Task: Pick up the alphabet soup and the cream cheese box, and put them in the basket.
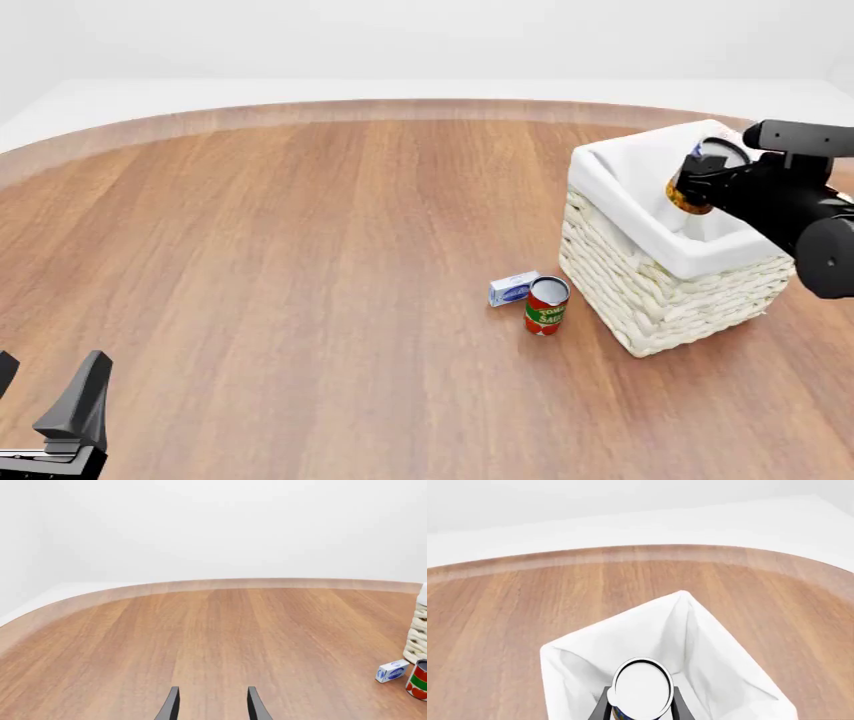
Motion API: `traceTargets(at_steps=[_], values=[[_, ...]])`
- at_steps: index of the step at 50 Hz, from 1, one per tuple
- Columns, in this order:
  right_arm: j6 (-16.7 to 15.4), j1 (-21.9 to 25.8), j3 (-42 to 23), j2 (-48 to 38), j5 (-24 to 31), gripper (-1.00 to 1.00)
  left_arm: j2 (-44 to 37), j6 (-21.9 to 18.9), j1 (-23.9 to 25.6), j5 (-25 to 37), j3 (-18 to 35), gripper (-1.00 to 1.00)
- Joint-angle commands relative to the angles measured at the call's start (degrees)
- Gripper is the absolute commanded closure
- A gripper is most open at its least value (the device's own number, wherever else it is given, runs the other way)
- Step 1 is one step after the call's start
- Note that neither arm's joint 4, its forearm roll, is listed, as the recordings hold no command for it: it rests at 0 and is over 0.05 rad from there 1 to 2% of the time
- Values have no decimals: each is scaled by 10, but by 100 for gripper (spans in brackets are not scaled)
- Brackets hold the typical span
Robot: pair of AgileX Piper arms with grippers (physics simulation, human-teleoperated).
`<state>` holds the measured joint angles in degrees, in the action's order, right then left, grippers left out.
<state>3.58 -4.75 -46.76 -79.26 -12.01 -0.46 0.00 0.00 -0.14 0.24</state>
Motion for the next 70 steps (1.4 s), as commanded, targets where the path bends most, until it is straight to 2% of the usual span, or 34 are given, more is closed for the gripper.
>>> traceTargets(at_steps=[1, 45, 46, 63, 70], values=[[11, -2, -7, -7, -6, 100, 0, 0, 0, 0, 0, -100], [16, -5, -7, -22, -15, 100, 0, 0, 0, 0, 0, -100], [18, -4, -7, -20, -13, -100, 0, 0, 0, 0, 0, -100], [21, 1, -18, -9, -1, -100, 0, 0, 0, 0, 0, -100], [18, 13, -40, 9, 22, -100, 0, 0, 0, 0, 0, -100]])
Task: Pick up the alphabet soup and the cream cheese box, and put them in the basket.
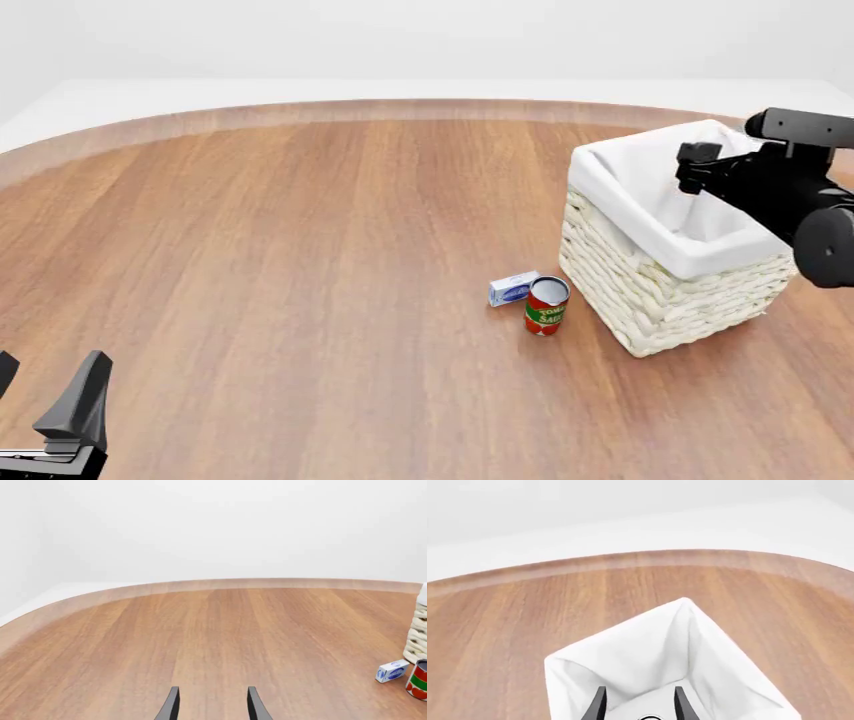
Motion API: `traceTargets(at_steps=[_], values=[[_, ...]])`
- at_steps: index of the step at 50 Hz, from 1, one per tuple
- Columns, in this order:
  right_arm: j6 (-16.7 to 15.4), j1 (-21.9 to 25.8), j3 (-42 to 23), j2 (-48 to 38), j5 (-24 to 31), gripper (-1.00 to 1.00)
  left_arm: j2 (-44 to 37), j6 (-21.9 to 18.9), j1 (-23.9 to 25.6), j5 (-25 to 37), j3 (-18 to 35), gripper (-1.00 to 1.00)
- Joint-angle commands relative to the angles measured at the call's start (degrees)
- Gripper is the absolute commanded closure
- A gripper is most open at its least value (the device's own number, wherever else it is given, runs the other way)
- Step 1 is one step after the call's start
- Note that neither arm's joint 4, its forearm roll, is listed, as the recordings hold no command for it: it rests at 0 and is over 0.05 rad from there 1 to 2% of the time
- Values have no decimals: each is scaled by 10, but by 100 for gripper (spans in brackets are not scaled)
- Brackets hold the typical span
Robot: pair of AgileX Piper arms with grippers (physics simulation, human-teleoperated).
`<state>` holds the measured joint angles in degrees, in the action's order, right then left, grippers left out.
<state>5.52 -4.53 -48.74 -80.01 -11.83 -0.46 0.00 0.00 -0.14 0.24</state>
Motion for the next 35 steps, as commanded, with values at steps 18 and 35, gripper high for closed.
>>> traceTargets(at_steps=[18, 35], values=[[-62, 46, -98, 35, 84, -100, 0, 0, 0, 0, 0, -100], [-136, 102, -180, 12, 156, -100, 0, 0, 0, 0, 0, -100]])
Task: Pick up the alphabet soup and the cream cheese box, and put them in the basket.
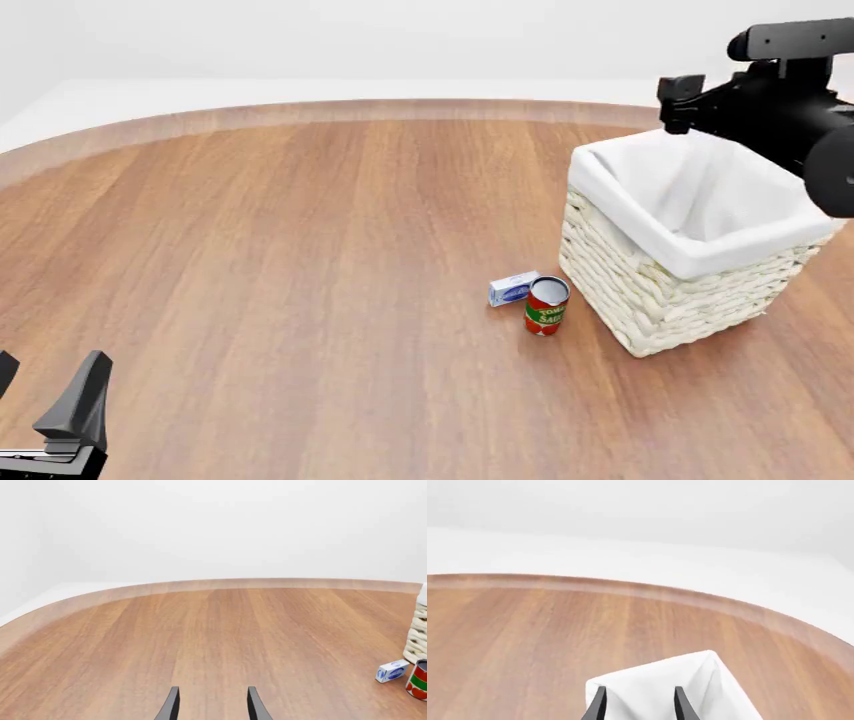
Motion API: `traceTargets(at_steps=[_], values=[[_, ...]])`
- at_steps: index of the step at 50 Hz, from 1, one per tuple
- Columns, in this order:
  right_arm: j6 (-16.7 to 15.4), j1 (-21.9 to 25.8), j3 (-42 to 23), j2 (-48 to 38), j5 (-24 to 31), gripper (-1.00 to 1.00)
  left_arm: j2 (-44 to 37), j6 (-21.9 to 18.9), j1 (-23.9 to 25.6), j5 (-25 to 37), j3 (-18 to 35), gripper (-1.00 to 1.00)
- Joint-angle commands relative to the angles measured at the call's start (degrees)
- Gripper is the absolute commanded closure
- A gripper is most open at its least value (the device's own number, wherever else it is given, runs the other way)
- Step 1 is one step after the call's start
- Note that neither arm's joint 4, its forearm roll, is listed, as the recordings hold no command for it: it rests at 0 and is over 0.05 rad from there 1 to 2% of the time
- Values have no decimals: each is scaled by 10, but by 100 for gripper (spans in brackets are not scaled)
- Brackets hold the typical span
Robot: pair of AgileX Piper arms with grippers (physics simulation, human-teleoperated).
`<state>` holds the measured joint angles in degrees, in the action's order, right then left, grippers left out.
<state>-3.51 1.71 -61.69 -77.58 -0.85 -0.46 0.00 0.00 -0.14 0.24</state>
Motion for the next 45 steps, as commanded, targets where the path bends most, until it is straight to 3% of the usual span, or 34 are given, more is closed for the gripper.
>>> traceTargets(at_steps=[1, 13, 25, 28, 38, 45], values=[[-51, 44, -59, -14, 53, -100, 0, 0, 0, 0, 0, -100], [-98, 96, -158, -66, 124, -100, 0, 0, 0, 0, 0, -100], [-148, 145, -278, -126, 231, -100, 0, 0, 0, 0, 0, -100], [-148, 168, -300, -139, 263, -100, 0, 0, 0, 0, 0, -100], [-189, 191, -397, -180, 359, -100, 0, 0, 0, 0, 0, -100], [-210, 219, -418, -195, 408, -100, 0, 0, 0, 0, 0, -100]])
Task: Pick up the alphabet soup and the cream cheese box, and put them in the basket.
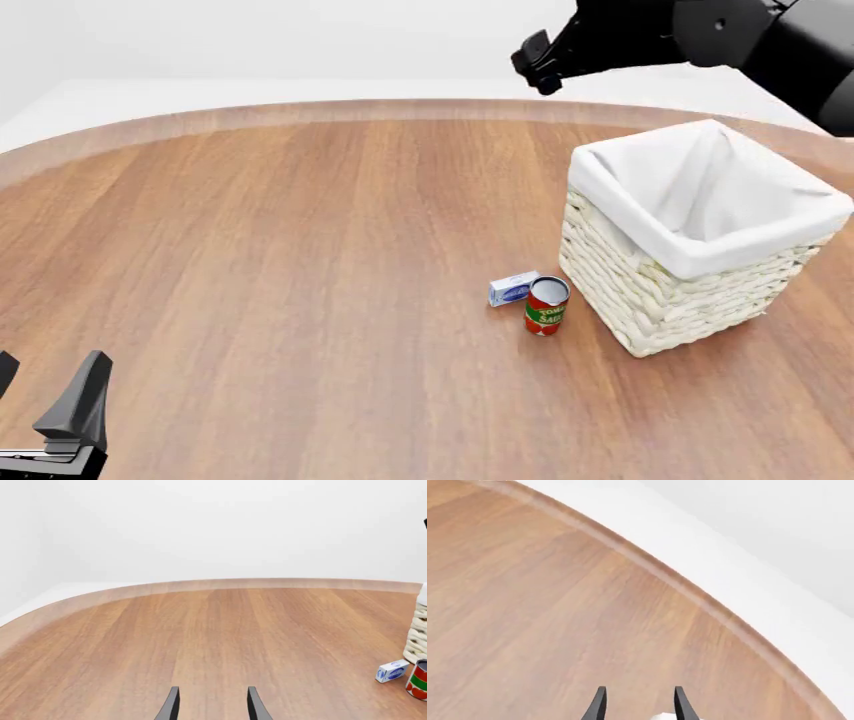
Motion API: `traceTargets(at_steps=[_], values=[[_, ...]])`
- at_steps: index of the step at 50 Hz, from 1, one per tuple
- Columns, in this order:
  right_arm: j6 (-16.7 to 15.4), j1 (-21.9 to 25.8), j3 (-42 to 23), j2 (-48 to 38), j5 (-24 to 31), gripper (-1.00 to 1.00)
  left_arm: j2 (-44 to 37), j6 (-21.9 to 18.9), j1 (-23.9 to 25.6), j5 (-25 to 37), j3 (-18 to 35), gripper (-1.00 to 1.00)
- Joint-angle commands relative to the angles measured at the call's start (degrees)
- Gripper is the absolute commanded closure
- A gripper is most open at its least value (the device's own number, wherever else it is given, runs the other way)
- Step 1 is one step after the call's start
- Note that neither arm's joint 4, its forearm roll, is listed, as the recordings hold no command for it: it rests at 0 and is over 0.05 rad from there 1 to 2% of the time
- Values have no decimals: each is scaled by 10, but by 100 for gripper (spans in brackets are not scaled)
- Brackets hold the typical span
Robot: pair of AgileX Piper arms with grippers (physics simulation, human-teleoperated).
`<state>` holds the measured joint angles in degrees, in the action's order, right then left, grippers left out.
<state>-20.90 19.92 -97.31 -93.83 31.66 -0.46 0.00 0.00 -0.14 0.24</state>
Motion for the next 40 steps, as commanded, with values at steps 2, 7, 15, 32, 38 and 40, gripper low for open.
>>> traceTargets(at_steps=[2, 7, 15, 32, 38, 40], values=[[-43, 38, -68, -38, 92, -100, 0, 0, 0, 0, 0, -100], [-63, 51, -66, -39, 107, -100, 0, 0, 0, 0, 0, -100], [-101, 50, -76, -54, 138, -100, 0, 0, 0, 0, 0, -100], [-149, 53, -163, -132, 209, -100, 0, 0, 0, 0, 0, -100], [-166, 52, -184, -156, 231, -100, 0, 0, 0, 0, 0, -100], [-172, 51, -189, -161, 237, -100, 0, 0, 0, 0, 0, -100]])
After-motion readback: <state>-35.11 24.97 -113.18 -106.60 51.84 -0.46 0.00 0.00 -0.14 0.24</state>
